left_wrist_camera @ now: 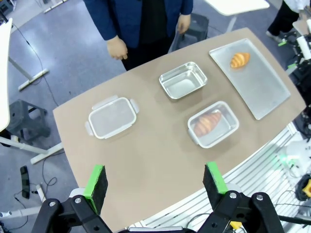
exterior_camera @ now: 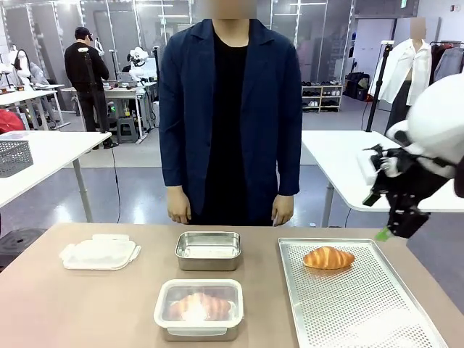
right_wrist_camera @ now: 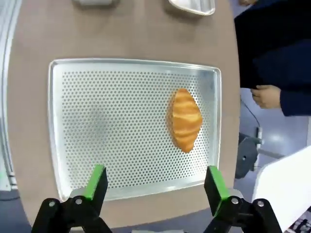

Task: Place the bread into the airtight container.
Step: Pick up a Butter Roll and place it into an empty Airtight Container.

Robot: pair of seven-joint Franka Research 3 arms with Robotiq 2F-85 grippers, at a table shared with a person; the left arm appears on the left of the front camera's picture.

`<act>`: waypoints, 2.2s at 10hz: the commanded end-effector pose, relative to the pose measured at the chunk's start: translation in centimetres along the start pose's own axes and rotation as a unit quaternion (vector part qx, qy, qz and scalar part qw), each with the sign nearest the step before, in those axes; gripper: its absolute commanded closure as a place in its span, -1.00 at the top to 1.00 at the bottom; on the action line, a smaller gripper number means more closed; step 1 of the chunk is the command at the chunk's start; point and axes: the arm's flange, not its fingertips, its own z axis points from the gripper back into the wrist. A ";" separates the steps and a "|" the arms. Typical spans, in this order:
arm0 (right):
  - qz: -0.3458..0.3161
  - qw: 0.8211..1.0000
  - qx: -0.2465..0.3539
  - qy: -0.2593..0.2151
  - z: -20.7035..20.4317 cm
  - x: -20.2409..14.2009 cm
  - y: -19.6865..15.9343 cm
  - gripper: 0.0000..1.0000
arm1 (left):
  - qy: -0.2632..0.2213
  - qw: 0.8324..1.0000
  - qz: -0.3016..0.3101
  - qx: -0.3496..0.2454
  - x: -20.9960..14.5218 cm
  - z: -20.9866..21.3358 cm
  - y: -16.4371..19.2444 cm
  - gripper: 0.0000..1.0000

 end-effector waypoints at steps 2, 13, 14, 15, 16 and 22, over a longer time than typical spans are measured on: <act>0.015 0.998 -0.002 0.065 -3.7 2.6 -1.7 1.00 | 0.000 1.000 -0.006 -0.004 0.0 0.1 0.0 1.00; 0.054 0.996 0.009 0.074 -7.3 4.0 -3.8 1.00 | 0.000 1.000 -0.006 -0.004 0.0 0.1 0.0 1.00; 0.040 0.996 0.021 0.082 -8.6 4.2 -5.0 1.00 | 0.000 1.000 -0.006 -0.004 0.0 0.1 0.0 1.00; 0.036 0.996 0.046 0.075 -9.5 4.5 -5.7 1.00 | 0.000 1.000 -0.006 -0.004 0.0 0.1 0.0 1.00; 0.020 0.993 0.044 0.104 -10.7 4.8 -6.5 1.00 | 0.000 1.000 -0.006 -0.004 0.0 0.1 0.0 1.00; -0.027 0.984 0.063 0.162 -19.1 3.5 -10.7 1.00 | 0.000 1.000 -0.006 -0.004 0.0 0.1 0.0 1.00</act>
